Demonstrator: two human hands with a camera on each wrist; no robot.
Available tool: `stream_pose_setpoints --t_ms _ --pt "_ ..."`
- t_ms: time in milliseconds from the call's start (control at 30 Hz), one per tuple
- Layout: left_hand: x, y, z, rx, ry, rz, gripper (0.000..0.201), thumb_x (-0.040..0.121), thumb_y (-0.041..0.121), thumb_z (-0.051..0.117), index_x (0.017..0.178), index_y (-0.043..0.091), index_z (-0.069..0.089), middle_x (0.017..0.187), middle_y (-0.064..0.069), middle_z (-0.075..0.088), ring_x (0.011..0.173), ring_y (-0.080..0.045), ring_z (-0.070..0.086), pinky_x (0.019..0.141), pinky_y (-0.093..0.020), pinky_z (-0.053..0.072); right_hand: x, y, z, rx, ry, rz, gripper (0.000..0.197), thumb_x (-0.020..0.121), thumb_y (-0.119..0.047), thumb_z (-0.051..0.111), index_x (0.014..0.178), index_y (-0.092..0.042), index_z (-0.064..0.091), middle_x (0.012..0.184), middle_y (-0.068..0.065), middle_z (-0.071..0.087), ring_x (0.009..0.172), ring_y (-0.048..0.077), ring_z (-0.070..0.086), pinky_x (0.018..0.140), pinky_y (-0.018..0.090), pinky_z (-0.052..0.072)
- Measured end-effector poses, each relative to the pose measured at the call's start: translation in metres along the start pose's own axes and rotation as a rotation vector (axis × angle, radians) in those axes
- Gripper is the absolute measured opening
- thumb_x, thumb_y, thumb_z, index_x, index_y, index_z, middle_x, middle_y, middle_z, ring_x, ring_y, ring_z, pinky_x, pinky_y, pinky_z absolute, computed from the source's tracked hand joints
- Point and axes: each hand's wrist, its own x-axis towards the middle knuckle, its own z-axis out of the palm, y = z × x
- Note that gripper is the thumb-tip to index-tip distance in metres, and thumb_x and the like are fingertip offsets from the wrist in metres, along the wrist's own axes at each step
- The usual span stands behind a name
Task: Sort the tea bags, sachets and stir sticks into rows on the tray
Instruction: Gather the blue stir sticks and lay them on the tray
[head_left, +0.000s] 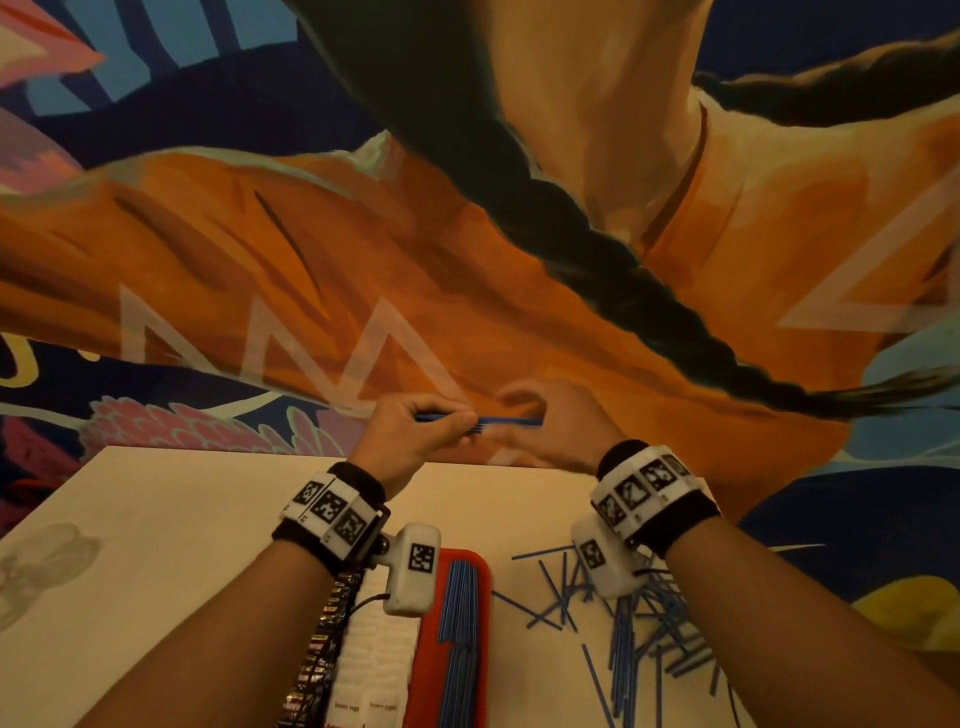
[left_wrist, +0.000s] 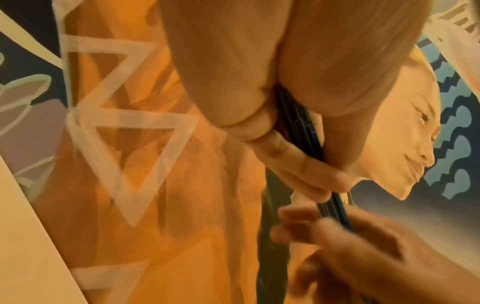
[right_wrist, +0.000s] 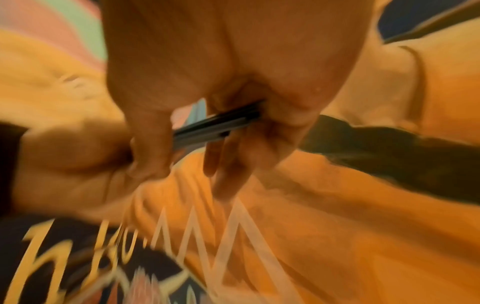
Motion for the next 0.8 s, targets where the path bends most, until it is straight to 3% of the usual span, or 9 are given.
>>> stream_pose_setpoints --t_ms 67,133,267,433,533,600,667,700,800 --pt "0.001 -0.001 -0.002 -0.054 0.012 -0.017 0.008 0.085 -0.005 0.068 0.086 0.001 0.072 0.071 -0.003 0.072 0.065 -0.013 0.068 0.066 -0.020 0.057 0.004 0.004 0.001 0.356 0.183 0.029 0.041 0.083 -0.059 0.064 0.107 -0.026 0.067 0.108 -0.013 0.067 0.101 0.008 0.064 0.091 0.029 0.050" --pt "0.003 -0.003 0.002 -0.073 0.016 -0.025 0.009 0.085 -0.006 0.067 0.083 0.002 0.072 0.070 -0.002 0.071 0.064 -0.013 0.068 0.065 -0.020 0.057 0.006 -0.001 0.007 0.650 0.203 0.141 0.051 0.086 -0.068 0.050 0.107 -0.024 0.066 0.111 -0.007 0.069 0.103 0.009 0.066 0.100 0.037 0.047" --pt "0.002 -0.003 0.020 -0.157 0.028 -0.024 0.007 0.084 0.003 0.069 0.078 0.002 0.070 0.077 -0.011 0.070 0.070 -0.021 0.069 0.064 -0.025 0.059 0.007 -0.020 0.021 0.914 0.167 0.176 0.051 0.092 -0.055 0.048 0.107 -0.008 0.064 0.111 0.008 0.071 0.101 0.016 0.070 0.096 0.039 0.052" --pt "0.003 -0.003 0.026 -0.117 0.158 -0.017 0.030 0.093 0.014 0.066 0.063 0.011 0.066 0.060 -0.013 0.059 0.045 -0.020 0.055 0.045 -0.025 0.047 0.006 -0.017 0.029 0.711 0.137 0.092 0.022 0.093 -0.029 0.064 0.101 -0.009 0.067 0.103 0.009 0.072 0.097 0.022 0.070 0.094 0.048 0.054" --pt "0.001 -0.003 0.022 -0.009 0.225 0.051 0.038 0.094 0.010 0.066 0.056 0.013 0.061 0.046 -0.001 0.054 0.039 -0.013 0.051 0.042 -0.023 0.042 0.002 -0.013 0.019 0.500 -0.188 0.029 0.035 0.085 -0.013 0.073 0.118 -0.014 0.060 0.116 0.006 0.068 0.104 0.019 0.066 0.091 0.038 0.055" --pt "0.000 -0.003 0.021 0.031 0.223 0.073 0.033 0.093 0.014 0.067 0.061 0.009 0.061 0.050 -0.001 0.058 0.043 -0.013 0.054 0.044 -0.023 0.045 0.000 -0.016 0.014 0.232 -0.343 0.059 0.030 0.086 -0.015 0.072 0.114 -0.017 0.062 0.103 0.003 0.071 0.088 0.015 0.070 0.078 0.033 0.058" --pt "-0.001 -0.006 0.021 0.034 0.207 0.044 0.031 0.094 0.021 0.065 0.066 0.010 0.061 0.057 -0.004 0.061 0.048 -0.017 0.057 0.047 -0.027 0.049 -0.001 -0.022 0.012 -0.028 -0.351 0.119 0.003 0.092 -0.025 0.064 0.091 -0.022 0.063 0.078 0.002 0.070 0.067 0.017 0.068 0.063 0.032 0.056" --pt "0.000 -0.010 0.021 0.032 0.231 0.011 0.032 0.097 0.025 0.062 0.069 0.010 0.058 0.058 -0.003 0.059 0.048 -0.019 0.057 0.046 -0.028 0.048 -0.001 -0.023 0.013 -0.181 -0.304 0.118 0.014 0.094 -0.029 0.060 0.081 -0.025 0.060 0.071 0.000 0.066 0.064 0.018 0.064 0.057 0.031 0.051" --pt "0.009 -0.020 0.018 0.096 0.374 -0.141 0.035 0.103 0.035 0.048 0.076 0.012 0.048 0.061 -0.005 0.050 0.049 -0.022 0.048 0.044 -0.029 0.037 -0.003 -0.023 0.021 -0.544 -0.183 0.033 0.010 0.094 -0.023 0.053 0.090 -0.028 0.061 0.080 -0.001 0.061 0.073 0.023 0.056 0.056 0.029 0.039"
